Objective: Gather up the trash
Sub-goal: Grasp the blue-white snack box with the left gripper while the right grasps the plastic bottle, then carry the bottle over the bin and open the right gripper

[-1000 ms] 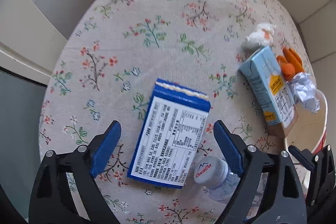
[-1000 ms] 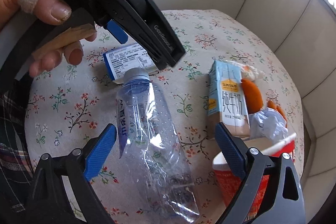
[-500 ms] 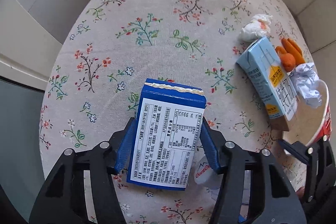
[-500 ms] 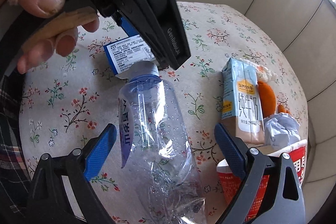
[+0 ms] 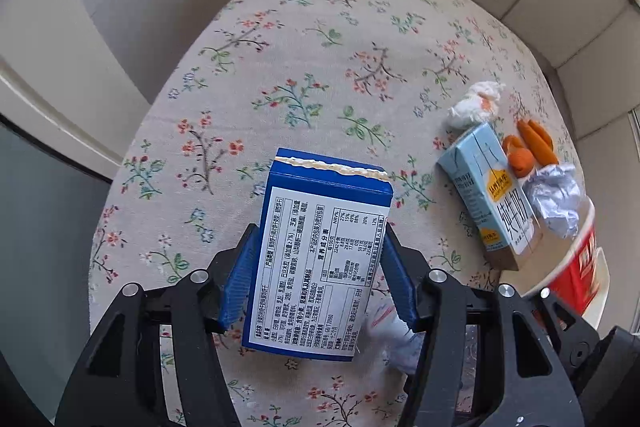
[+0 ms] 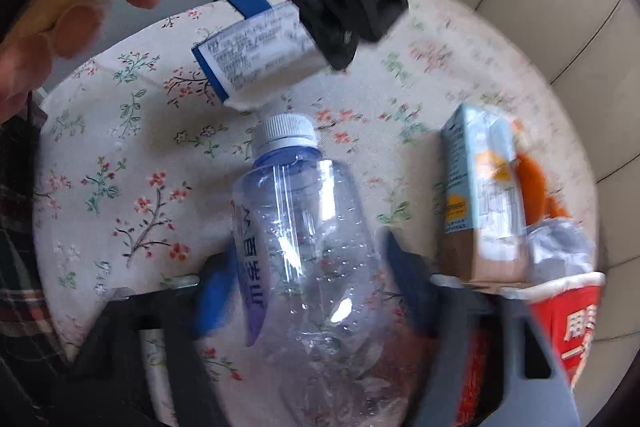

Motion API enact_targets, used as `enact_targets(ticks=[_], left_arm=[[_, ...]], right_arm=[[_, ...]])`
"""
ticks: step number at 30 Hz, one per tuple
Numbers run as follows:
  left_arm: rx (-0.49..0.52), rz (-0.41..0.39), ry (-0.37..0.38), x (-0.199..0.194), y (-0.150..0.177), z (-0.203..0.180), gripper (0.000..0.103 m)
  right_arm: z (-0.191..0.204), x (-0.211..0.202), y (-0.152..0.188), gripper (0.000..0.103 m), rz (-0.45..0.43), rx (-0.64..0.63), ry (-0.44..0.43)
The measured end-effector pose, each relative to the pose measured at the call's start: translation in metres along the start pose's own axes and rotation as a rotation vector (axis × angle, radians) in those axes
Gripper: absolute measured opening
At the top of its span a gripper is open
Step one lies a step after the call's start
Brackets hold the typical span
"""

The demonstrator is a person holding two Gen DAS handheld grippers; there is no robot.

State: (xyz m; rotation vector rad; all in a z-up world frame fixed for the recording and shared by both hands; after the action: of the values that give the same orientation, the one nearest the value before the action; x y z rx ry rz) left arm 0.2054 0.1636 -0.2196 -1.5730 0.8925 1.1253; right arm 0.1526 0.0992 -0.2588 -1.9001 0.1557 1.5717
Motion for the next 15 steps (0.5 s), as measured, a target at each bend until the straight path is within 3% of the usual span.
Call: enact_targets(ticks=[5, 15], left_arm=[[-0.036, -0.015, 0.013, -0.008, -0.006, 0.014, 0.056], [-0.063, -0.078, 0.049, -0.027, -0.018, 0.01, 0.056]], right_arm=[[-0.004, -0.003, -0.002, 0.059, -0.011, 0.041, -0.005], [-0.015, -0.056, -0.027, 0.059, -0.175, 0.125, -0.005]])
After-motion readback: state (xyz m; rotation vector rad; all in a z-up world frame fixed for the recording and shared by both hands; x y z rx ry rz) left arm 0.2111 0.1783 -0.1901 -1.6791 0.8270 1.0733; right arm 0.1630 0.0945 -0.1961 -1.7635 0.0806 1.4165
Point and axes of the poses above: each gripper's, at about its wrist camera, not at the fingertips, and x roughly the way its jaws point, z to its left, y to its underside, the point moved 10 cm from there along x, roughly the way its jaws point, and after that the axes turned 3 degrees about -y, right-handed, at the moved point
